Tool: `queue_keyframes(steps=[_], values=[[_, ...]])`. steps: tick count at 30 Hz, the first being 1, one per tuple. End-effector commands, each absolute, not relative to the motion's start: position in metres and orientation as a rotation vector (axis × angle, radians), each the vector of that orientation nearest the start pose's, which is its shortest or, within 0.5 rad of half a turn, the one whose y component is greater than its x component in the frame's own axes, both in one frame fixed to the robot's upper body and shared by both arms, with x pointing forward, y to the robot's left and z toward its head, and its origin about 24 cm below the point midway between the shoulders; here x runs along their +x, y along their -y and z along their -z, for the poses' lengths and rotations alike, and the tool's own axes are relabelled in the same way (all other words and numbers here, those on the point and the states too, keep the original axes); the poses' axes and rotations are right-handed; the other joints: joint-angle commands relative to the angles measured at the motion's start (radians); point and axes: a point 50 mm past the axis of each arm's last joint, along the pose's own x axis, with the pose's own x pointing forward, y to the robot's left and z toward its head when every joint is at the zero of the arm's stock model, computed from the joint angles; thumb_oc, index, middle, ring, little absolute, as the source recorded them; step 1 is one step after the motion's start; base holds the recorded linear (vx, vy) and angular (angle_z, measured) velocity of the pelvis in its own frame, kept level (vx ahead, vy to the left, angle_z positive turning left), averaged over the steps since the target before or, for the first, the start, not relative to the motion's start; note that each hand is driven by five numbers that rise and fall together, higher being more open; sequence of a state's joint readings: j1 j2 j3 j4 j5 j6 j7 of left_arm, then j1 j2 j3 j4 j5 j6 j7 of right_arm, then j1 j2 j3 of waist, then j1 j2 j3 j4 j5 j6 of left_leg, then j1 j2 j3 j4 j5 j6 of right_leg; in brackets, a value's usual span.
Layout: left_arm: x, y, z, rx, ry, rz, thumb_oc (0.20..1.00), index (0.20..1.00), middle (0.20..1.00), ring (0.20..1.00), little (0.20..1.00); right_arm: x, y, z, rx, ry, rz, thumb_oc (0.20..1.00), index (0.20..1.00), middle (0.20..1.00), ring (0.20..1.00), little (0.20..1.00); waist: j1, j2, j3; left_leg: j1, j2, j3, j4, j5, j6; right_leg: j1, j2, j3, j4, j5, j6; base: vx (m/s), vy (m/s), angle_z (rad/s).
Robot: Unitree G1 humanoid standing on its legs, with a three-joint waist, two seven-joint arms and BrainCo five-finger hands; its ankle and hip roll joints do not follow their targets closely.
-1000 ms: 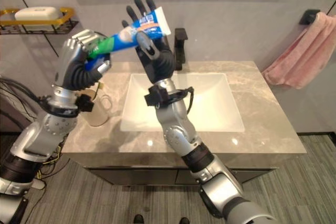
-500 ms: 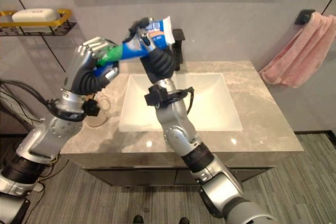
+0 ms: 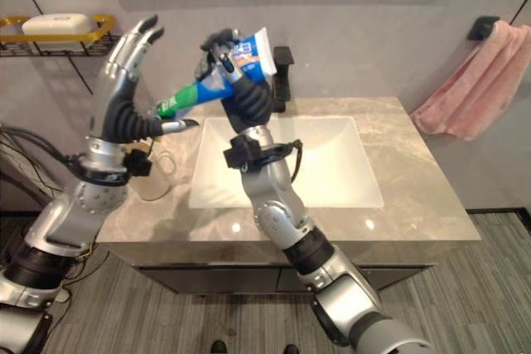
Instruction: Put brush and paste in cup on sink, flatten towel.
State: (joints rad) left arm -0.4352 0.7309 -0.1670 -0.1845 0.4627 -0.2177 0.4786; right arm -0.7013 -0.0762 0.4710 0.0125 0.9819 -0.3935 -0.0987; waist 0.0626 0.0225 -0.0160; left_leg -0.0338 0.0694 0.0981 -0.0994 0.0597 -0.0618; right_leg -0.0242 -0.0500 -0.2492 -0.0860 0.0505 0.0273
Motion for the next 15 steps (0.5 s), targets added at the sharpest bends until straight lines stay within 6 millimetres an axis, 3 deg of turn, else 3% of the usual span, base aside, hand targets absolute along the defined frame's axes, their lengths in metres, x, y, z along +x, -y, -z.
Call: queue_keyframes(steps=[1, 2, 3, 4, 5, 6, 10, 11, 12, 14, 15], values=[[0.256, -0.218, -0.274, 1.070, 1.176, -0.449, 1.000, 1.000, 1.000, 1.000, 1.000, 0.281, 0.051, -0.272, 1.015, 0.823, -0.612, 0.200, 0.200, 0.200, 0.200, 0.200, 0.025, -0.035, -0.024, -0.007, 0.038, -0.033, 0.012, -0.050, -0.019, 0.053, -0.066, -0.009, -0.001, -0.055, 0.052, 0.01, 0.000, 0.07], [0.249, -0.230, -0.274, 1.076, 1.167, -0.498, 1.000, 1.000, 1.000, 1.000, 1.000, 0.281, 0.053, -0.271, 1.022, 0.827, -0.605, 0.200, 0.200, 0.200, 0.200, 0.200, 0.036, -0.035, -0.021, -0.009, 0.037, -0.037, 0.012, -0.048, -0.020, 0.054, -0.069, -0.017, -0.001, -0.056, 0.053, 0.02, -0.001, 0.06], [0.236, -0.256, -0.266, 1.051, 1.104, -0.589, 1.000, 1.000, 1.000, 1.000, 1.000, 0.283, 0.059, -0.270, 1.017, 0.836, -0.577, 0.200, 0.200, 0.200, 0.200, 0.200, 0.064, -0.036, -0.014, -0.012, 0.032, -0.049, 0.012, -0.048, -0.021, 0.060, -0.070, -0.025, -0.001, -0.060, 0.053, 0.01, 0.002, 0.07], [0.235, -0.257, -0.266, 1.052, 1.101, -0.592, 1.000, 1.000, 1.000, 1.000, 1.000, 0.283, 0.057, -0.270, 1.018, 0.833, -0.581, 0.200, 0.200, 0.200, 0.200, 0.200, 0.059, -0.034, -0.015, -0.015, 0.032, -0.050, 0.012, -0.044, -0.020, 0.058, -0.071, -0.026, -0.001, -0.058, 0.052, 0.02, 0.010, 0.18], [0.222, -0.285, -0.250, 0.973, 0.999, -0.674, 1.000, 1.000, 1.000, 1.000, 1.000, 0.286, 0.063, -0.269, 0.999, 0.840, -0.554, 0.200, 0.200, 0.200, 0.200, 0.200, 0.091, -0.035, -0.006, -0.023, 0.026, -0.064, 0.012, -0.043, -0.020, 0.060, -0.073, -0.038, -0.001, -0.060, 0.053, -0.01, 0.016, 0.25], [0.216, -0.293, -0.245, 0.941, 0.973, -0.704, 1.000, 1.000, 1.000, 1.000, 1.000, 0.286, 0.066, -0.269, 0.990, 0.846, -0.543, 0.200, 0.200, 0.200, 0.200, 0.200, 0.097, -0.035, -0.004, -0.031, 0.023, -0.072, 0.012, -0.037, -0.018, 0.057, -0.075, -0.044, -0.001, -0.058, 0.052, 0.02, 0.025, 0.26], [0.199, -0.338, -0.182, 0.798, 0.605, -0.786, 1.000, 1.000, 1.000, 1.000, 1.000, 0.289, 0.075, -0.262, 0.904, 0.835, -0.525, 0.200, 0.200, 0.200, 0.200, 0.200, 0.145, -0.035, 0.015, -0.055, 0.007, -0.114, 0.012, -0.029, -0.014, 0.064, -0.083, -0.084, -0.001, -0.060, 0.054, 0.01, 0.035, 0.39], [0.196, -0.356, -0.156, 0.832, 0.406, -0.779, 1.000, 1.000, 1.000, 1.000, 1.000, 0.290, 0.077, -0.261, 0.837, 0.832, -0.534, 0.200, 0.200, 0.200, 0.200, 0.200, 0.154, -0.034, 0.020, -0.064, 0.003, -0.125, 0.012, -0.024, -0.012, 0.063, -0.085, -0.097, -0.001, -0.059, 0.056, 0.00, 0.026, 0.33], [0.196, -0.356, -0.156, 0.831, 0.406, -0.777, 1.000, 1.000, 1.000, 1.000, 1.000, 0.290, 0.078, -0.261, 0.836, 0.832, -0.534, 0.200, 0.200, 0.200, 0.200, 0.200, 0.152, -0.034, 0.019, -0.067, 0.002, -0.128, 0.012, -0.020, -0.011, 0.061, -0.085, -0.099, -0.001, -0.057, 0.056, -0.01, 0.051, 0.38], [0.176, -0.401, -0.090, 0.882, -0.045, -0.826, 1.000, 1.000, 1.000, 1.000, 1.000, 0.295, 0.071, -0.265, 0.790, 0.815, -0.592, 0.200, 0.200, 0.200, 0.200, 0.200, 0.177, -0.040, 0.028, -0.089, -0.010, -0.145, 0.012, -0.017, -0.003, 0.054, -0.092, -0.122, -0.001, -0.056, 0.065, 0.01, 0.089, 0.31], [0.176, -0.401, -0.090, 0.882, -0.045, -0.826, 1.000, 1.000, 1.000, 1.000, 1.000, 0.295, 0.071, -0.265, 0.790, 0.815, -0.592, 0.200, 0.200, 0.200, 0.200, 0.200, 0.177, -0.040, 0.027, -0.090, -0.010, -0.146, 0.012, -0.016, -0.003, 0.053, -0.092, -0.122, -0.001, -0.055, 0.065, 0.03, 0.107, 0.24]])
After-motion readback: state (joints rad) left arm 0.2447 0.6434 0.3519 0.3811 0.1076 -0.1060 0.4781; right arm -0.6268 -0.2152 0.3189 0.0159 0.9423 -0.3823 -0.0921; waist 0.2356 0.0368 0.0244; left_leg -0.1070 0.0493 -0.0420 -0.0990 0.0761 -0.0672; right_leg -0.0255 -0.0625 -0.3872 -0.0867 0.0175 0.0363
